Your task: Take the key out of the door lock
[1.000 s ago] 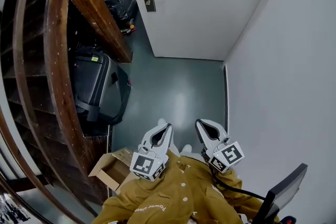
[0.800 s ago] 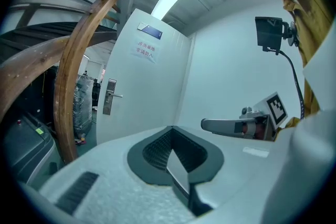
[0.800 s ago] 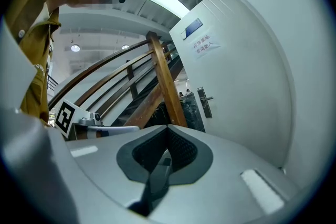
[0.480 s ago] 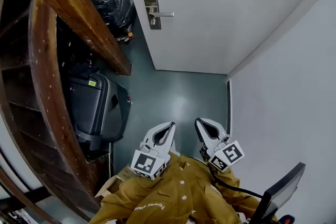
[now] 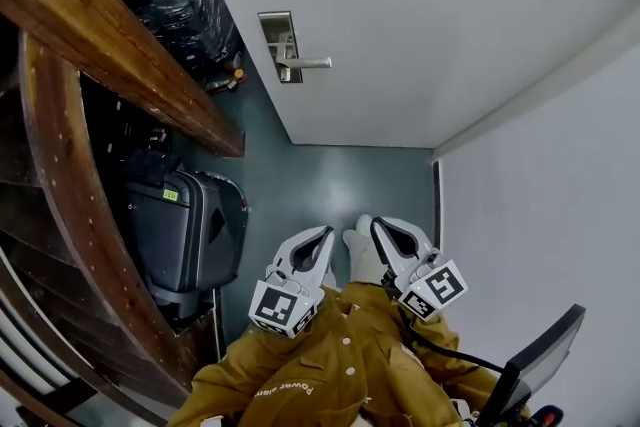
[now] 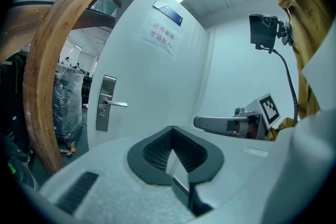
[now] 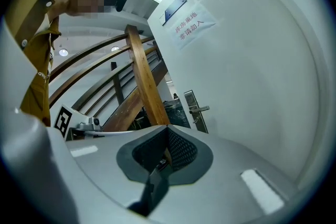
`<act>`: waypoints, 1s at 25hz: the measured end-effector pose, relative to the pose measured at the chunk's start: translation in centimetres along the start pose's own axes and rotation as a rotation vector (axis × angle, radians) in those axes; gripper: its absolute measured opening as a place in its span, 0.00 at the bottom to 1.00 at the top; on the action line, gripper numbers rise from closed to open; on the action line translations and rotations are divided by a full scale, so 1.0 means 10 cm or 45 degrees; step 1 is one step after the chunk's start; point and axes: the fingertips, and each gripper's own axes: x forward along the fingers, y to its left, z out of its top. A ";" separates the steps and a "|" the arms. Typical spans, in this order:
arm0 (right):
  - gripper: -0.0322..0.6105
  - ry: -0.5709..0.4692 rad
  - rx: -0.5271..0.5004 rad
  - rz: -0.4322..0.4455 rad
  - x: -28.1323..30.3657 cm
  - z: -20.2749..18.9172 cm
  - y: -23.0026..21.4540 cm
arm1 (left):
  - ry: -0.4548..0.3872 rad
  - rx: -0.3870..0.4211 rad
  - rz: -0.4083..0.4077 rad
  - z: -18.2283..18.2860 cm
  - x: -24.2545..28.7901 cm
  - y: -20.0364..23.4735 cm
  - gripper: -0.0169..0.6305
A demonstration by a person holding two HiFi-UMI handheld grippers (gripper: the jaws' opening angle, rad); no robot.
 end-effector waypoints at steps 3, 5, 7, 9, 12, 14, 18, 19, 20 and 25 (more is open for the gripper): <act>0.06 0.034 0.013 0.056 0.27 0.06 -0.23 | 0.007 -0.013 0.051 0.09 0.24 0.18 0.02; 0.06 0.054 -0.001 0.099 0.43 0.16 -0.40 | -0.006 -0.012 0.096 0.20 0.43 0.29 0.02; 0.06 0.063 -0.009 0.138 0.56 0.28 -0.56 | -0.020 -0.004 0.144 0.29 0.64 0.40 0.02; 0.06 0.071 -0.011 0.177 0.64 0.38 -0.71 | -0.022 -0.013 0.190 0.34 0.83 0.50 0.02; 0.06 0.087 -0.033 0.237 0.72 0.50 -0.91 | -0.036 -0.024 0.252 0.40 1.08 0.58 0.02; 0.06 0.093 -0.052 0.270 0.77 0.56 -1.02 | -0.046 -0.028 0.282 0.44 1.19 0.61 0.02; 0.06 0.099 -0.095 0.332 0.94 0.68 -1.15 | -0.046 -0.063 0.313 0.48 1.35 0.73 0.02; 0.06 0.096 -0.107 0.348 0.99 0.70 -1.13 | -0.035 -0.066 0.312 0.49 1.36 0.76 0.02; 0.06 0.097 -0.122 0.361 1.04 0.71 -1.13 | -0.030 -0.073 0.310 0.50 1.37 0.78 0.02; 0.06 0.111 -0.264 0.385 1.39 0.79 -1.21 | -0.057 -0.089 0.322 0.59 1.43 0.96 0.02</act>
